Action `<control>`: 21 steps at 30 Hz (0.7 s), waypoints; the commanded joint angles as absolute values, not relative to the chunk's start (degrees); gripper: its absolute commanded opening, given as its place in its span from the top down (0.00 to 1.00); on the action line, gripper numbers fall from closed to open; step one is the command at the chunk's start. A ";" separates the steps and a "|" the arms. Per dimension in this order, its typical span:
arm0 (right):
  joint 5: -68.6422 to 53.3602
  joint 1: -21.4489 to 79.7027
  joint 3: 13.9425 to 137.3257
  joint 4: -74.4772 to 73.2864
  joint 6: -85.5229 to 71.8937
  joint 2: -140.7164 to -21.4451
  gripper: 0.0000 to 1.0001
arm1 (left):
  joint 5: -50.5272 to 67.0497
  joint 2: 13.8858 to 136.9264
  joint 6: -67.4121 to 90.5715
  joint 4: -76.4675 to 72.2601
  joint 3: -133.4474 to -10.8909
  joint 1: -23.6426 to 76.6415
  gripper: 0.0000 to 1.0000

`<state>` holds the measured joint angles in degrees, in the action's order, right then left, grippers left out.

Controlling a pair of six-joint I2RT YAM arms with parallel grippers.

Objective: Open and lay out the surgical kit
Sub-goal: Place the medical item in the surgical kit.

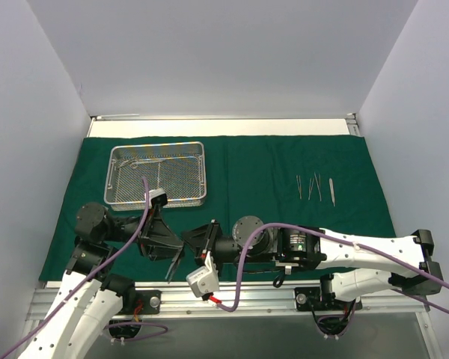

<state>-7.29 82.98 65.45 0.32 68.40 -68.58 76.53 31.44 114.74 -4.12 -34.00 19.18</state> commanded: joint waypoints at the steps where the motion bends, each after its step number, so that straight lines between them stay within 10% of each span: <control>1: -4.66 83.41 66.19 3.08 64.17 -68.12 1.00 | 74.36 32.08 113.56 -5.89 -35.42 19.42 0.52; 5: -4.31 82.53 63.73 3.43 60.57 -66.80 1.00 | 73.48 33.74 109.44 -5.28 -36.21 19.42 0.05; 11: -4.40 80.16 58.10 4.22 54.25 -62.23 1.00 | 70.49 36.64 101.36 5.77 -39.01 18.64 0.06; 21: -8.08 51.53 52.47 -1.91 27.62 -56.25 1.00 | 44.63 55.35 43.18 65.52 -64.47 5.10 0.06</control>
<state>-6.90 58.78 52.14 0.30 39.92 -56.86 58.43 51.51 64.95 44.93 -57.04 5.89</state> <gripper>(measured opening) 0.050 0.938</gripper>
